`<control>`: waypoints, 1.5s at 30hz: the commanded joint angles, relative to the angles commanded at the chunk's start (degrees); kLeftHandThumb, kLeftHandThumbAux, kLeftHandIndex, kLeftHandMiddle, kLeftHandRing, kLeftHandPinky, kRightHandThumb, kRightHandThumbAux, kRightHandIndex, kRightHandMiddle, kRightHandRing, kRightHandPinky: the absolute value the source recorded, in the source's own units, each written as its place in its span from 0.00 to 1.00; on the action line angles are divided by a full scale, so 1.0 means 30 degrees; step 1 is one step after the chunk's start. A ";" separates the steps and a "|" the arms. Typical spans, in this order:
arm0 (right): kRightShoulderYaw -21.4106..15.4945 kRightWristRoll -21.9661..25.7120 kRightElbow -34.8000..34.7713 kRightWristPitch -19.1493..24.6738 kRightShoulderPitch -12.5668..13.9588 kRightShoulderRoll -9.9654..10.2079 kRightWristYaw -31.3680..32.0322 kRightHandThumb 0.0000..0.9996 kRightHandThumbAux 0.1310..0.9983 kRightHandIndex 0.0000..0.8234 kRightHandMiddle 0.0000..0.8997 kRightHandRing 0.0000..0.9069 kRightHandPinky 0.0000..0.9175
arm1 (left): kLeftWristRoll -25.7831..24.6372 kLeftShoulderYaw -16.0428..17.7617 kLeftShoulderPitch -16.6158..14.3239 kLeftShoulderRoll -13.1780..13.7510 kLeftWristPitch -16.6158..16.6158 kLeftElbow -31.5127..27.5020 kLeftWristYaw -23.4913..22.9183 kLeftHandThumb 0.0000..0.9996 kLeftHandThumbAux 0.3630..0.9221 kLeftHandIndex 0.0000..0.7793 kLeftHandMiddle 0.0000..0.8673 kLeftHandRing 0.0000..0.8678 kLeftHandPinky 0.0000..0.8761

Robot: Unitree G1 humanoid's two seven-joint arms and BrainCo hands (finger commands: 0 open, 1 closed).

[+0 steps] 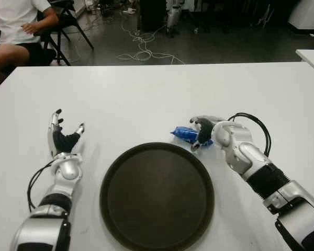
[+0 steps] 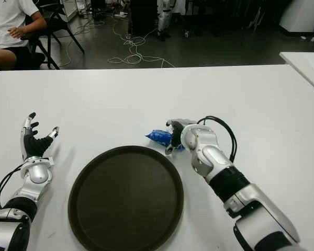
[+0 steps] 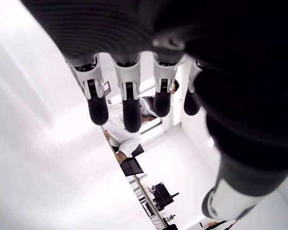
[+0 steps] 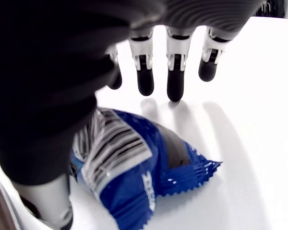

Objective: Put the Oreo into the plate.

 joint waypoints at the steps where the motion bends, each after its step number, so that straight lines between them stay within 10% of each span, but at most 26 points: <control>1: 0.0032 -0.0011 0.0038 -0.0009 -0.0046 -0.0004 0.0066 0.00 0.76 0.18 0.18 0.17 0.09 | -0.0010 0.0002 -0.0002 -0.0007 0.0018 -0.0001 -0.0001 0.28 0.72 0.14 0.13 0.16 0.23; 45: 0.0617 -0.0086 0.3961 -0.0848 -0.2102 0.1514 -0.0193 0.00 0.75 0.11 0.13 0.11 0.01 | -0.0246 0.0107 0.0061 -0.0080 -0.0280 -0.0054 -0.0321 0.28 0.72 0.14 0.12 0.15 0.20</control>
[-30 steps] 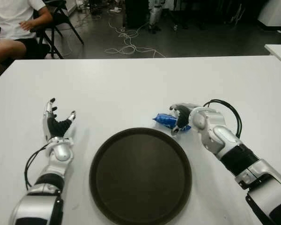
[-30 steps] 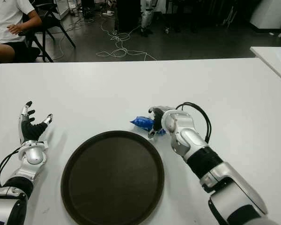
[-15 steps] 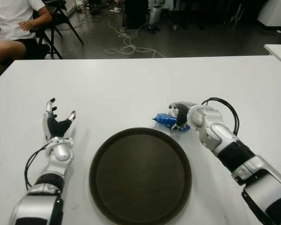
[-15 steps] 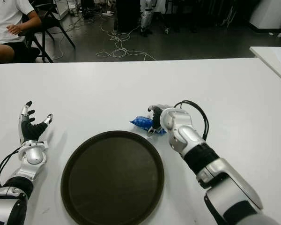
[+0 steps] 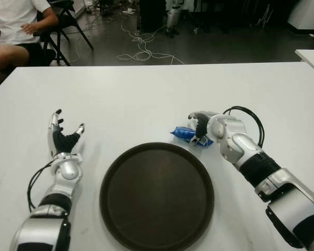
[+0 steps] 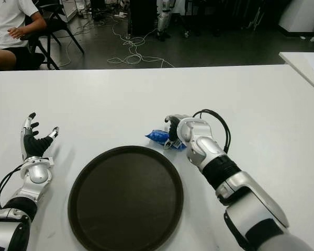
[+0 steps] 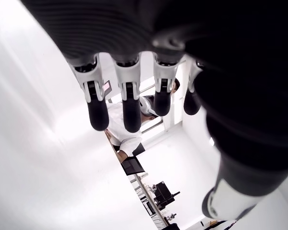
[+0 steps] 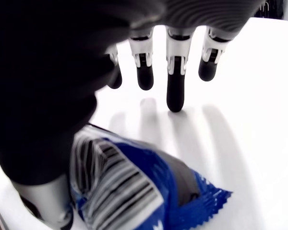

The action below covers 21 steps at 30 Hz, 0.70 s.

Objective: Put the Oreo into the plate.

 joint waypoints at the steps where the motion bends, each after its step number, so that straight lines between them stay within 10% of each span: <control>1: 0.0001 -0.0005 0.0071 -0.0002 -0.0025 0.0034 -0.0032 0.00 0.76 0.10 0.13 0.11 0.01 | -0.0009 0.0006 0.0000 -0.0003 -0.0008 0.0003 -0.0011 0.27 0.72 0.14 0.12 0.14 0.20; 21: 0.0091 0.0126 0.1110 -0.0157 -0.0367 0.0485 -0.0310 0.00 0.76 0.10 0.13 0.11 0.01 | 0.0091 -0.0037 -0.0095 0.0006 0.0371 0.0059 0.0192 0.27 0.74 0.14 0.14 0.17 0.26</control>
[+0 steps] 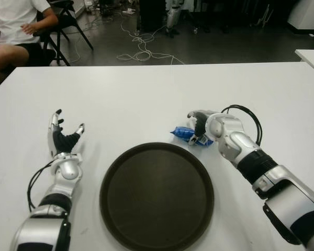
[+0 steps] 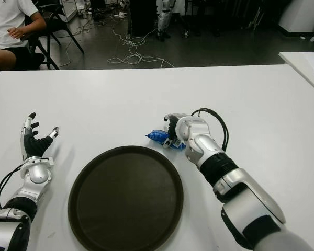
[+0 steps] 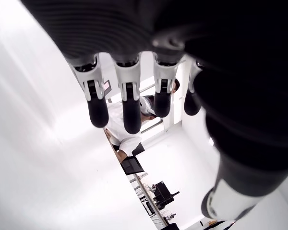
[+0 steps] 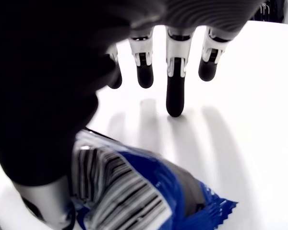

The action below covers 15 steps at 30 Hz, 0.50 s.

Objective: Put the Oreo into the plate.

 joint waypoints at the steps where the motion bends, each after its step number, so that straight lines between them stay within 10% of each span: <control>1: 0.0003 -0.0004 -0.0040 0.0002 0.0014 -0.0005 -0.0002 0.00 0.76 0.10 0.13 0.11 0.01 | -0.0015 0.0009 -0.0001 -0.0003 -0.0008 -0.0003 -0.0014 0.27 0.74 0.14 0.14 0.17 0.26; 15: 0.0077 -0.0058 -0.0254 0.0028 0.0052 -0.0044 0.0070 0.00 0.75 0.13 0.16 0.14 0.02 | -0.0163 0.0094 0.0023 -0.0019 -0.0248 -0.0016 -0.0271 0.28 0.71 0.14 0.12 0.15 0.22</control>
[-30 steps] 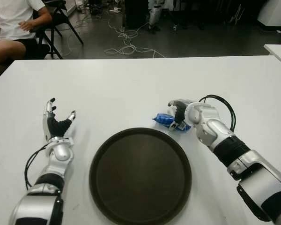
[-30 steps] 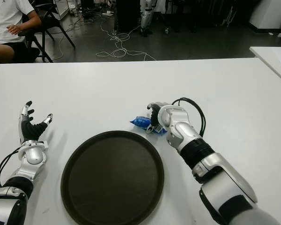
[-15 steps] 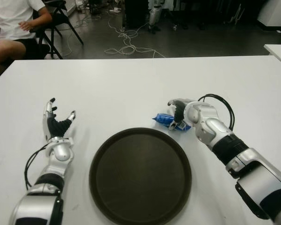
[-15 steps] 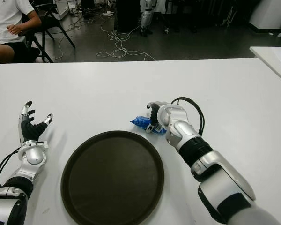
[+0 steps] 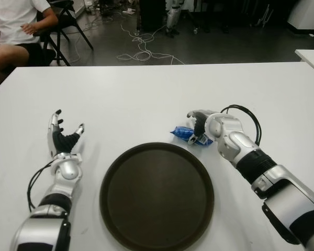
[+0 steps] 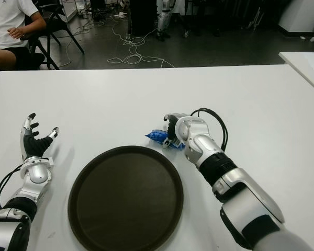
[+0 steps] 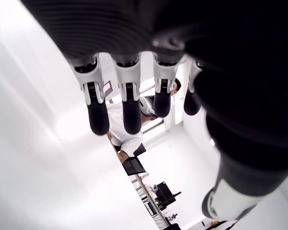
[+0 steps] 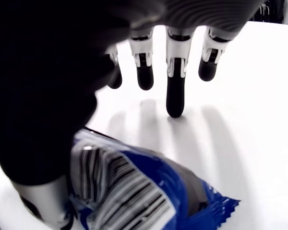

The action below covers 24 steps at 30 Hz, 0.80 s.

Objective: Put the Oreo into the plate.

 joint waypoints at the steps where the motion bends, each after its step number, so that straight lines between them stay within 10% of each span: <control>1: 0.0018 -0.0013 -0.0013 0.0015 -0.0004 -0.0002 0.0012 0.00 0.75 0.13 0.16 0.14 0.03 | 0.0005 -0.0004 0.0002 0.0004 0.0005 -0.0003 -0.0010 0.28 0.71 0.14 0.11 0.14 0.22; 24: -0.0213 0.0144 -0.0122 0.0171 0.0222 0.0106 -0.0244 0.00 0.74 0.12 0.15 0.13 0.02 | 0.0117 -0.0070 0.0030 -0.0031 0.0047 -0.0062 0.0124 0.27 0.74 0.15 0.14 0.17 0.24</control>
